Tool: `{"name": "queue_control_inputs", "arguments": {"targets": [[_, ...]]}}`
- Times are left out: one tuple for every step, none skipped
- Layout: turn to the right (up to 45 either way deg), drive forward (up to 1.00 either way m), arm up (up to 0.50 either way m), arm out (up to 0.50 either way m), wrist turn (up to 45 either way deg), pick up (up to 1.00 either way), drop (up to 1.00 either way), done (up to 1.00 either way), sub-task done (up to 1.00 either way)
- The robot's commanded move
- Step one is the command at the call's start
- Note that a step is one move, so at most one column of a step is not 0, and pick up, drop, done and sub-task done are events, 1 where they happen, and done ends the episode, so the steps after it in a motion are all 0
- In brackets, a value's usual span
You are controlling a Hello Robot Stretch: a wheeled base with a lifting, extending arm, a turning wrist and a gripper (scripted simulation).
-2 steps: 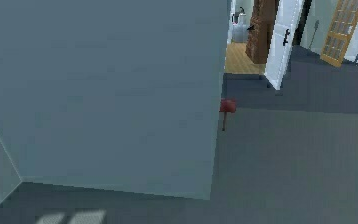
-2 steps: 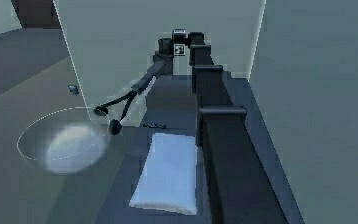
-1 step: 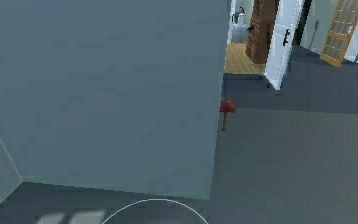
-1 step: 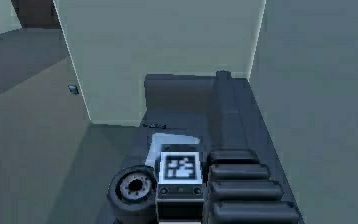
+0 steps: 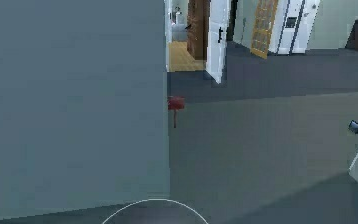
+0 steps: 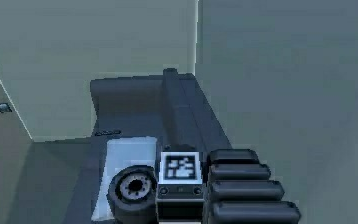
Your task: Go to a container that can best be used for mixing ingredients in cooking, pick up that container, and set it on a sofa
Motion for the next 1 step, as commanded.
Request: {"name": "queue_control_inputs", "arguments": {"targets": [[0.0,0.15,0.0,0.0,0.0,0.0,0.0,0.0,0.0]]}}
